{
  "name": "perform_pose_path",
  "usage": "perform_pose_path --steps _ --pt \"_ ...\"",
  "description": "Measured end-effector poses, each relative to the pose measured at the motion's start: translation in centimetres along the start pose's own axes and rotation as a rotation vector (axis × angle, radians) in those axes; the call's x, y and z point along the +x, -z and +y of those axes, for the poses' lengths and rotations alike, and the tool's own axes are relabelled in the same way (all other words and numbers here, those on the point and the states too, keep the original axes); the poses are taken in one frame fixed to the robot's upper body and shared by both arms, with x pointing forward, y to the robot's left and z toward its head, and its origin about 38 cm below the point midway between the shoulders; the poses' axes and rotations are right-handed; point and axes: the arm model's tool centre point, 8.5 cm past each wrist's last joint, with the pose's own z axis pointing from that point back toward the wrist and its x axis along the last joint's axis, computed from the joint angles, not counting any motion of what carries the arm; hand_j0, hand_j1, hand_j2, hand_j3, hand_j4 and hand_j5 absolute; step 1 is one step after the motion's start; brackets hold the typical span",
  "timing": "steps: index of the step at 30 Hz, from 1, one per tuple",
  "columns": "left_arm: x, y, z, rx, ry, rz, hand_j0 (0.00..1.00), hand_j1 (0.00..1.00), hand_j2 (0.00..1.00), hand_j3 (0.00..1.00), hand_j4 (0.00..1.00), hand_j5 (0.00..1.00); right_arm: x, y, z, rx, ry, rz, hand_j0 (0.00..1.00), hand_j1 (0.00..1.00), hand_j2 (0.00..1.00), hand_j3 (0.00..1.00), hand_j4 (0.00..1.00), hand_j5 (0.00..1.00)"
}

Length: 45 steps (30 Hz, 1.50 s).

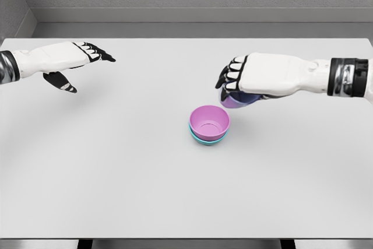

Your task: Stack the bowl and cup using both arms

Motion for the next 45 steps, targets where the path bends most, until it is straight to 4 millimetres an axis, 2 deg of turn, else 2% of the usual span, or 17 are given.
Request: perform_pose_path --steps 18,23,45 --pt "0.0 0.0 0.1 0.001 0.001 0.001 1.00 1.00 1.00 1.00 1.00 1.00 0.5 1.0 -0.1 -0.017 0.005 -0.025 0.62 0.62 0.62 0.62 0.62 0.62" --pt "0.0 -0.1 0.1 0.001 0.002 0.002 1.00 1.00 1.00 1.00 1.00 1.00 0.9 1.9 0.0 -0.025 0.010 -0.046 0.62 0.62 0.62 0.62 0.62 0.62" --pt "0.0 -0.1 0.0 0.003 -0.002 0.001 1.00 1.00 1.00 1.00 1.00 1.00 1.7 2.7 1.6 -0.020 0.054 -0.071 0.62 0.62 0.62 0.62 0.62 0.62"
